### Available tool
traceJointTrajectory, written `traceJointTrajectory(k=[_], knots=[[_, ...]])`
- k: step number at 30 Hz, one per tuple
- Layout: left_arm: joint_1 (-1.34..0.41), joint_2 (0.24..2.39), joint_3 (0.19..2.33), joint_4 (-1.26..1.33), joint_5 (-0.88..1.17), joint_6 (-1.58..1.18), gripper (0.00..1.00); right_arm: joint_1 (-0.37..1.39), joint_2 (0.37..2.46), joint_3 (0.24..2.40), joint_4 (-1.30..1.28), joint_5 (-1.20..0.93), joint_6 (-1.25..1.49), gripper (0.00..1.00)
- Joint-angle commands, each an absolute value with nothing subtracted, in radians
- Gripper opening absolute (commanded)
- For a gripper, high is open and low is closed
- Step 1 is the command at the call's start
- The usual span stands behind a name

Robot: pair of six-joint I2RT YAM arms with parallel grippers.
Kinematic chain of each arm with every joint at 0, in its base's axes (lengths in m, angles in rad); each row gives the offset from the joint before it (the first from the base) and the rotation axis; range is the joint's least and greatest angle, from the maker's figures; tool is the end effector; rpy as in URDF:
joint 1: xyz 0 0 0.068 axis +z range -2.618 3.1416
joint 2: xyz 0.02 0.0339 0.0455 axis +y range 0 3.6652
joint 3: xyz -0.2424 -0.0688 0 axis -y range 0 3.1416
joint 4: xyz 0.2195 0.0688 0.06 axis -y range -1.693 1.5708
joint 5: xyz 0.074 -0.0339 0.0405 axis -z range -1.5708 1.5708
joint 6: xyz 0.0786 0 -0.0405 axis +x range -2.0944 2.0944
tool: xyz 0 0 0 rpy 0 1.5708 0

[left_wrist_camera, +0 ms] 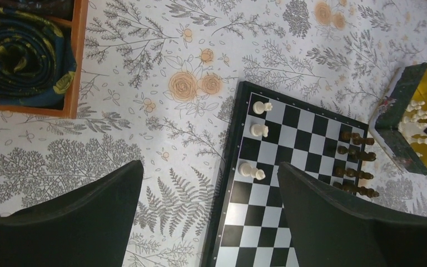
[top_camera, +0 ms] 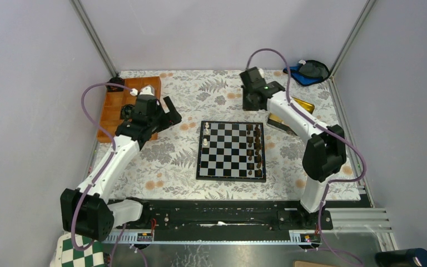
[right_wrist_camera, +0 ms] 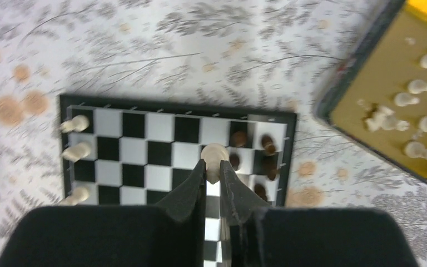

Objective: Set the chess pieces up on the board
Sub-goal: Place the chess piece on the chessboard.

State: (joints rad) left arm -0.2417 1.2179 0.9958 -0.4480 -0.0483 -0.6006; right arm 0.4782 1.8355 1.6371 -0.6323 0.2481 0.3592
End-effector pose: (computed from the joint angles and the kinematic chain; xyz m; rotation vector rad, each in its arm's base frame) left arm 0.2758 -0.0641 0.2564 -0.4314 2.2293 -0.3987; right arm 0.3744 0.1723 0.2521 -0.0265 2.3709 0.1037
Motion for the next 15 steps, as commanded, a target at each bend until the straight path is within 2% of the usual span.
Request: traceJointTrajectory(k=[1,8,15], knots=[[-0.251,1.142,0.952,-0.446,-0.02,-0.62,0.99,0.593,1.84,1.731,-0.68,0.302,0.387,0.0],[-0.254,1.074,0.926,-0.479,-0.028,-0.616,0.99,0.741,1.936,1.821,-0.707,0.315,0.406,0.0],[-0.254,1.038,0.914,-0.498,-0.032,-0.609,0.99,0.809,2.025,1.897,-0.724,0.308,0.411,0.0]])
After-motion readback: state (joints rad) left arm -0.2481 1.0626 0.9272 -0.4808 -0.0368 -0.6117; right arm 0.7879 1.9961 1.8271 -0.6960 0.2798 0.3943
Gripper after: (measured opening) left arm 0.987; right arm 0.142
